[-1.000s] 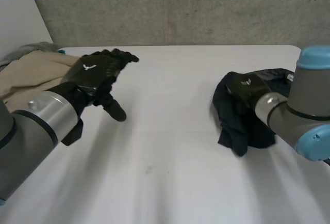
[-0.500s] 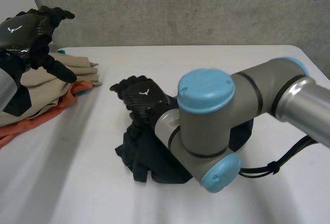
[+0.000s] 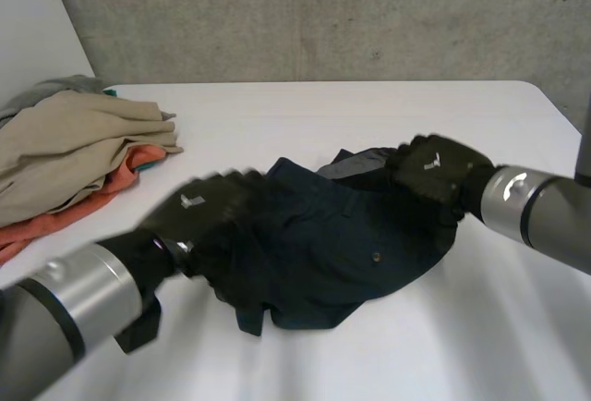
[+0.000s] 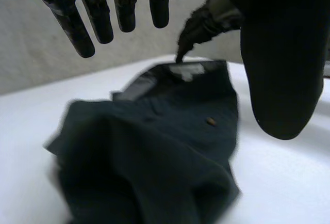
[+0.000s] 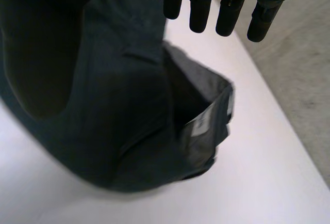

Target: Fold the laundry.

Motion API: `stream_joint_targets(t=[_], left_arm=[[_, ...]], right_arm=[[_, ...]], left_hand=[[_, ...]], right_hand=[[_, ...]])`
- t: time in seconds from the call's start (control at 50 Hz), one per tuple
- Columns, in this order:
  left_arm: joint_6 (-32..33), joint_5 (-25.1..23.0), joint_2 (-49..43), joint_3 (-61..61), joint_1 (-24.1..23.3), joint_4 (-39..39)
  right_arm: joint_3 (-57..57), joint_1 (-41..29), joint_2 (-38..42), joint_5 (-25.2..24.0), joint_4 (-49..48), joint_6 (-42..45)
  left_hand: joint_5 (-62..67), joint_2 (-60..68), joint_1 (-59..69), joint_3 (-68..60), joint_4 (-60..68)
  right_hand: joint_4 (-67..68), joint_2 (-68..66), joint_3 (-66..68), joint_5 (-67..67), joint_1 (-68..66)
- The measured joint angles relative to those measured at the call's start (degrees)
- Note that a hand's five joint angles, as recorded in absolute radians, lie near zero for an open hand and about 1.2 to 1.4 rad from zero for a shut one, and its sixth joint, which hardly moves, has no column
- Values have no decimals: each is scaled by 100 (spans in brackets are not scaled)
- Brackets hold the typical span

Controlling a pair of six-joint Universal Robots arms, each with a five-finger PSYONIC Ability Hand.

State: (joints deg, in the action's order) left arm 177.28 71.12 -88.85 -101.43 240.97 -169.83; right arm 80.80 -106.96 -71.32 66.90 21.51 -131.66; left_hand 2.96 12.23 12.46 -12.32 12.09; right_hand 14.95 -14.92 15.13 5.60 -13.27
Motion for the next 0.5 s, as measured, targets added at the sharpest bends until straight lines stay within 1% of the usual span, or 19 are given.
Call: stream_joint_targets(t=[0.06, 0.1, 0.14, 0.16, 0.18, 0.24, 0.3, 0.36, 0.38, 0.4, 0.42, 0.44, 0.46, 0.48, 0.5], left_arm=[[89, 250, -344, 26, -195, -74], [118, 325, -421, 38, -222, -97], [292, 710, -809, 98, -310, -226], [321, 763, -865, 107, -322, -247], [426, 926, -1051, 137, -360, -324], [640, 1196, -1420, 200, -436, -517], [784, 1351, -1684, 248, -477, -697], [894, 1453, -1918, 302, -501, -908], [930, 1479, -2006, 329, -505, -1008], [955, 1494, -2071, 358, -507, -1087], [964, 1498, -2094, 369, -507, -1117], [988, 1508, -2164, 412, -508, -1211], [1011, 1513, -2228, 468, -509, -1299], [1023, 1515, -2264, 506, -511, -1342], [1031, 1516, -2284, 531, -512, -1363]], right_arm=[[382, 175, 7, -416, -178, 362], [442, 197, 15, -489, -219, 422], [740, 283, 130, -830, -485, 808], [775, 289, 159, -869, -533, 873], [851, 301, 254, -941, -652, 1046], [912, 302, 494, -976, -879, 1350], [892, 297, 729, -921, -1054, 1552], [819, 292, 971, -824, -1230, 1701], [768, 291, 1076, -775, -1315, 1748], [721, 292, 1162, -734, -1393, 1779], [704, 292, 1189, -721, -1420, 1786], [643, 292, 1272, -678, -1517, 1797], [594, 292, 1328, -649, -1598, 1790], [561, 290, 1354, -632, -1653, 1777], [539, 289, 1370, -620, -1691, 1761]], left_hand=[[0, 0, 0, 0, 0], [-3, 0, 0, 0, 0], [-11, 0, -2, 1, 0], [-13, 0, -2, 1, 0], [-14, 0, -5, 1, 0], [-12, 0, -5, 0, -1], [2, 0, 0, 0, 0], [313, 345, 348, -336, 355], [1072, 1179, 1252, -1101, 1141], [1779, 1896, 2052, -1833, 1871], [1779, 1896, 2052, -1833, 1871], [2590, 2686, 2953, -2670, 2711], [3364, 3546, 3697, -3522, 3502], [4056, 4250, 4244, -4136, 4205], [4334, 4508, 4435, -4412, 4494]], right_hand=[[0, 0, 0, 0, 0], [0, 0, -1, 0, 0], [0, 0, 0, 0, 0], [0, 0, -1, 1, 0], [0, 0, 0, 2, 0], [93, -72, 94, 85, -128], [268, -259, 263, 248, -401], [1118, -1103, 1103, 1025, -1240], [1744, -1821, 1731, 1689, -1762], [2026, -2112, 2014, 1963, -1960], [2422, -2462, 2412, 2354, -2195], [3294, -3356, 3281, 3195, -2857], [3990, -4054, 3973, 3762, -3340], [4309, -4377, 4296, 4142, -3556], [4710, -4774, 4691, 4532, -3840]])
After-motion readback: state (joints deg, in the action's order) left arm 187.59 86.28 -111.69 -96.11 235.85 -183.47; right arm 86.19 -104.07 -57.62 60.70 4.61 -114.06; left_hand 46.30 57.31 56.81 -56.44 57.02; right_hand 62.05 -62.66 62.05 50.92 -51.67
